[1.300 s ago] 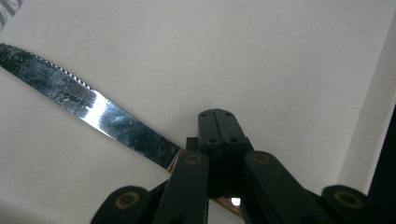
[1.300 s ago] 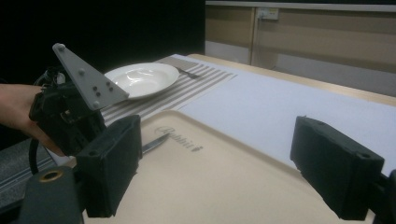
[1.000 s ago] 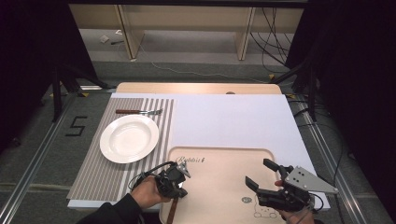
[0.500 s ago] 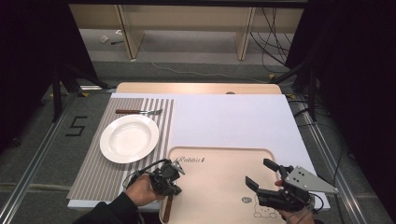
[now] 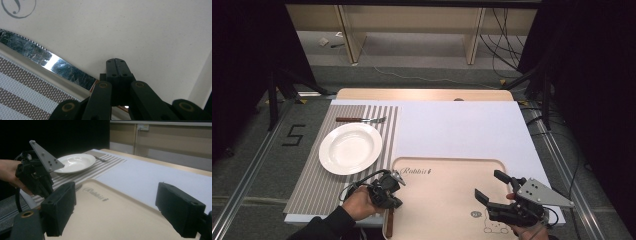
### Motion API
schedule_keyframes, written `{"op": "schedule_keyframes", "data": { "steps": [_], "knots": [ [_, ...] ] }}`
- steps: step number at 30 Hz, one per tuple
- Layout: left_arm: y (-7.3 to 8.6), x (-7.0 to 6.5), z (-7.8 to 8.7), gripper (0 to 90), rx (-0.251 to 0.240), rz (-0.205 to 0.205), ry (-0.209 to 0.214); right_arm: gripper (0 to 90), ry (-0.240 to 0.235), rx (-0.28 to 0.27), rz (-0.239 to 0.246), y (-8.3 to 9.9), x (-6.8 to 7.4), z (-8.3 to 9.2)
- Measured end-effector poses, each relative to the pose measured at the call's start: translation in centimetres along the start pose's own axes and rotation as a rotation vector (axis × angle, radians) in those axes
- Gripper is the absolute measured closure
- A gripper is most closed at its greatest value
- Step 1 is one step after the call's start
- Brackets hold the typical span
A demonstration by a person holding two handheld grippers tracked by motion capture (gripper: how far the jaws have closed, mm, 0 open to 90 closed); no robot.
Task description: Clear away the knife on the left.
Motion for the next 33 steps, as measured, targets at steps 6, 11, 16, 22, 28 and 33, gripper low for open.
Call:
{"op": "schedule_keyframes", "data": {
  "steps": [6,11,16,22,28,33],
  "knots": [
    [0.0,0.1,0.1,89.5,-0.009,0.004,0.004,17.8,0.0,0.0,0.001,0.0,0.0,0.0],
    [-0.1,0.0,0.4,79.4,-0.035,0.002,0.036,17.8,0.0,0.001,0.0,0.0,0.0,0.0],
    [-0.3,-0.2,0.8,59.5,-0.094,0.013,0.077,17.7,0.0,0.0,0.0,0.0,0.0,0.0],
    [-0.5,-0.4,1.6,40.1,-0.19,0.037,0.085,17.7,-0.001,0.0,0.0,0.0,0.0,0.0],
    [-0.5,-0.2,2.4,31.2,-0.269,0.042,0.085,17.7,-0.002,0.0,0.001,0.0,0.0,0.0],
    [-0.5,-0.2,2.9,26.9,-0.326,0.024,0.078,17.7,-0.002,0.0,0.001,0.0,0.0,0.0]
  ]
}}
Point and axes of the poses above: each handheld gripper's, and its own axes: z roughly backward along the jaws, y roughly out of its underside, x roughly to its left, the point moved 3 cm from there along -z, roughly forward along the jaws, and after that the axes turned 2 degrees about -z, right-handed, at the moved point
